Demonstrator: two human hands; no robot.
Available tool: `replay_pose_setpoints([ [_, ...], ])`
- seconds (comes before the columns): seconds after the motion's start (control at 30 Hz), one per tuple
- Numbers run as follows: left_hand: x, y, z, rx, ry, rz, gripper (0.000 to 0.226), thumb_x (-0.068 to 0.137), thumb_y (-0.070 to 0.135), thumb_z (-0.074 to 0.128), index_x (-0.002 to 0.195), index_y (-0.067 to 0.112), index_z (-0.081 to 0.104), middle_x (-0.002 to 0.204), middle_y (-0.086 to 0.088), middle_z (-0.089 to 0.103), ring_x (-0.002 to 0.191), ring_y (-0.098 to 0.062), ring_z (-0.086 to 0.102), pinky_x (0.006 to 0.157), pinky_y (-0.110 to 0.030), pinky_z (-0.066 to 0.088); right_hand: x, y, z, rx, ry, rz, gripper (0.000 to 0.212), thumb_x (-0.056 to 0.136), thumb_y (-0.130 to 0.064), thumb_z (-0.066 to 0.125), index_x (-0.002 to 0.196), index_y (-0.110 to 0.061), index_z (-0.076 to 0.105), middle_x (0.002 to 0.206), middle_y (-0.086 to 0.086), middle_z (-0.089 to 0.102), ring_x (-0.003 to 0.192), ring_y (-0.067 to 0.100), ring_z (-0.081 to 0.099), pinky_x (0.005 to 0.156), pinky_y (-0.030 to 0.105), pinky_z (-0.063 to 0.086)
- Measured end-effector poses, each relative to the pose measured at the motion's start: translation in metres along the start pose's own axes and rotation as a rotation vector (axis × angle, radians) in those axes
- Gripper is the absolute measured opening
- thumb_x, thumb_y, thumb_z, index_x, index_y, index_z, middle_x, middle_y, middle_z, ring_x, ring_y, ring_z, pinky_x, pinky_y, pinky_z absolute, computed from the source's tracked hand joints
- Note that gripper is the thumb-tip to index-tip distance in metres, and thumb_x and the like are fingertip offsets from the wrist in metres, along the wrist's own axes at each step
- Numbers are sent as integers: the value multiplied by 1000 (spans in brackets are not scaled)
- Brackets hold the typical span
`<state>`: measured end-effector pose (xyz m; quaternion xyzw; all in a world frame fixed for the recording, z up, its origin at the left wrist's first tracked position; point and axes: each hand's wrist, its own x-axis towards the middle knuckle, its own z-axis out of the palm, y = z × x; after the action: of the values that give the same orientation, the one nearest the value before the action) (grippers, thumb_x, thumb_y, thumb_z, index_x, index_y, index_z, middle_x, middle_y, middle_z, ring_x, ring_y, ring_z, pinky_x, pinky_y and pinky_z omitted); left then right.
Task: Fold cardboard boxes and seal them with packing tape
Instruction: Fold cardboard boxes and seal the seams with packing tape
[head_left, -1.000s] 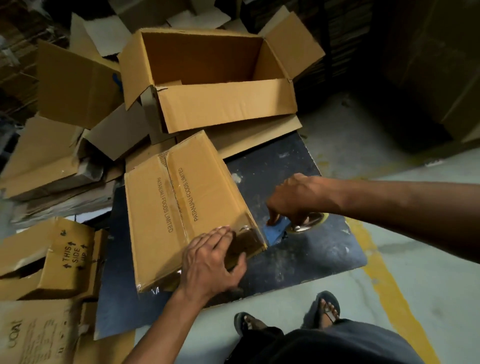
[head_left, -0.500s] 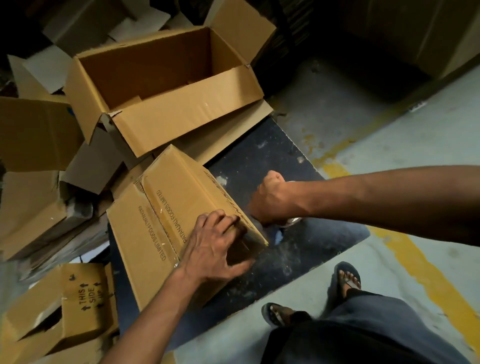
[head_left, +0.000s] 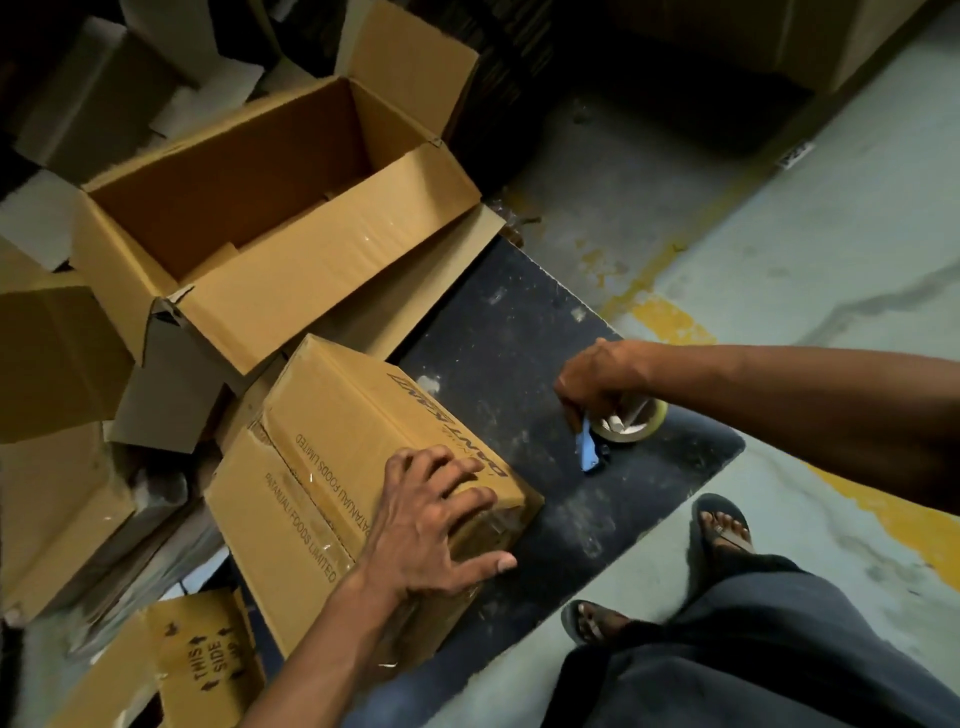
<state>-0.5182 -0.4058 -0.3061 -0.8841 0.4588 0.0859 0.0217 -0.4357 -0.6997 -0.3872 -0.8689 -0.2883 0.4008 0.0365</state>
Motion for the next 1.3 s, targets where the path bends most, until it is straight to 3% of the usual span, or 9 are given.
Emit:
replay_pose_setpoints([
  [0.1,10,-10,-4,19,-140,-13,80,83,94,29,117,38,74,137,8,65,129,-26,53,100,-58,35,4,3,4,-6,138,51,37,87,-35,78,122,-44,71,120,-5,70,100,22,67,76,36,53],
  [0.23,20,-17,-8,30,-294,-23,85,82,97,20,126,43,69,142,16,61,142,-19,42,108,-64,24,6,1,18,-62,267,153,22,95,-25,66,117,-26,69,118,4,70,108,30,66,87,47,52],
  [0.37,24,-28,-2,-78,-229,10,77,95,83,14,131,40,68,132,18,66,132,-11,49,114,-56,19,-9,-16,27,49,446,191,32,92,-32,66,124,-33,68,122,-2,68,119,27,61,85,42,43],
  [0.5,20,-35,10,-125,9,18,60,107,59,21,117,35,75,114,21,71,106,-3,55,104,-45,30,-31,-69,62,454,756,139,68,76,-14,59,142,-33,60,140,1,61,124,24,61,93,38,54],
  [0.6,20,-34,15,-106,45,5,63,107,57,18,107,33,76,107,20,72,99,-3,55,99,-39,30,-47,-139,104,909,937,102,80,75,5,57,148,-30,55,154,-6,51,141,8,46,109,20,41],
  [0.67,20,-33,18,-93,64,4,61,107,55,20,101,31,75,102,17,73,96,-6,57,96,-39,30,-48,-184,120,1137,1069,59,84,76,5,59,153,-28,48,158,-11,45,147,-2,34,113,14,33],
  [0.83,20,-34,22,-87,107,-10,60,107,51,21,93,30,75,90,12,72,88,-10,58,88,-34,27,1,-246,131,1427,1366,84,93,77,10,59,159,-28,38,159,-8,45,148,5,38,122,39,35],
  [1.07,18,-34,21,-291,221,3,57,109,41,30,89,25,81,76,3,72,74,-17,63,85,-47,47,38,-299,128,1346,1487,143,104,69,3,53,164,-11,14,172,-2,12,158,11,10,129,44,17],
  [1.3,20,-35,25,-247,227,-19,62,109,48,27,87,26,81,77,3,73,76,-18,65,90,-51,49,52,-324,130,1106,1366,342,116,78,-3,60,161,-19,-20,168,-5,-30,156,13,-22,128,55,4],
])
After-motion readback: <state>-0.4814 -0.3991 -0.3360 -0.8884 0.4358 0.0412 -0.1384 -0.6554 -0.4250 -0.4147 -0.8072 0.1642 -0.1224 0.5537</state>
